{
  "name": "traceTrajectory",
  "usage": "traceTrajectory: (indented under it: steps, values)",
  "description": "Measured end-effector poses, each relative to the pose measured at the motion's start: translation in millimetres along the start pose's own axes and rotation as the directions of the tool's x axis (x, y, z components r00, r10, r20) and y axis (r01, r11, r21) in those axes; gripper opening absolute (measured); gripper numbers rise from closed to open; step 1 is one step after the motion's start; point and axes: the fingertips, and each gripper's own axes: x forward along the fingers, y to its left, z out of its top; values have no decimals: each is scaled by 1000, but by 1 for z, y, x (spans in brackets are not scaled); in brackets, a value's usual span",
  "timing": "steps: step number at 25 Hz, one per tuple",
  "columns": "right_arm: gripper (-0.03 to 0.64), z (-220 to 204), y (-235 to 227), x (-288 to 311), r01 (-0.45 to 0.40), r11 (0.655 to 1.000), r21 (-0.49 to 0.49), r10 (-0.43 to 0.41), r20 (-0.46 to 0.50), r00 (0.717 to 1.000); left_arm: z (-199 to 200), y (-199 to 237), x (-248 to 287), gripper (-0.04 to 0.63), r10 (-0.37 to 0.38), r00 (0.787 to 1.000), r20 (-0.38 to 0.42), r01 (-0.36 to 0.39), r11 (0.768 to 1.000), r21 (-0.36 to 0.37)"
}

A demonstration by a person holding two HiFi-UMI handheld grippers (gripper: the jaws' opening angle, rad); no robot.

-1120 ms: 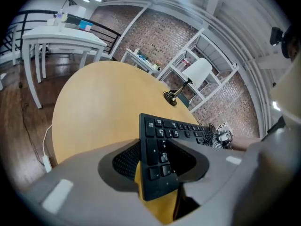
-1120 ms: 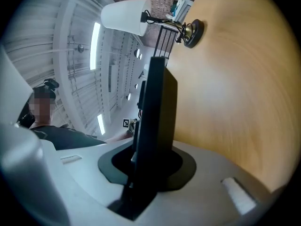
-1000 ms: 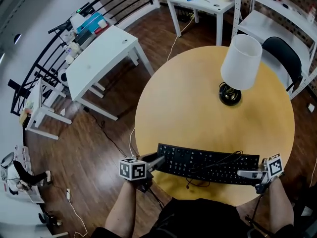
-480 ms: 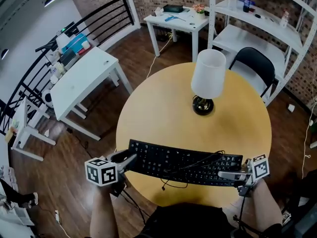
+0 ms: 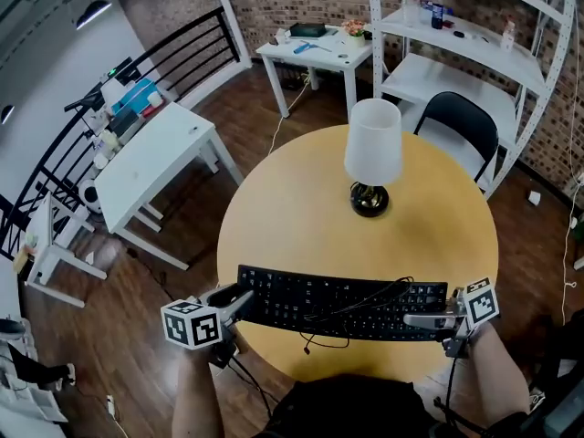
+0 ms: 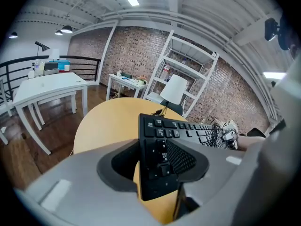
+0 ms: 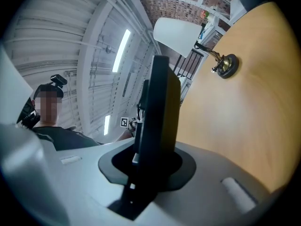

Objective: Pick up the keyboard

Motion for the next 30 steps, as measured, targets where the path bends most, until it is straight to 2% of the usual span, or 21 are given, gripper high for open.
traceTrajectory:
  steps: [8, 12, 22, 24, 28, 30]
  values:
    - [84, 11, -6, 7, -3, 1000, -2, 3, -23, 1000, 3, 8, 1, 176, 20, 1000, 2, -20, 1000, 4]
    - [84, 21, -18, 6, 23, 1000, -16, -24, -44, 999, 5, 17, 8, 172, 30, 1000, 10, -30, 1000, -4]
    - [83, 25, -28, 9, 33, 999, 1, -33, -60, 998, 6, 24, 16, 172, 16, 1000, 19, -15, 1000, -9]
    - [83, 23, -35, 6, 56, 998, 2, -55, -62, 997, 5, 25, 16, 172, 16, 1000, 15, -16, 1000, -6]
    - [81, 29, -29, 7, 36, 999, 0, -36, -48, 998, 9, 25, 23, 172, 4, 1000, 5, -4, 1000, -2]
    - [81, 29, -38, 2, 69, 998, -4, -69, -51, 996, 10, 23, 25, 172, -9, 1000, 6, 9, 1000, -4]
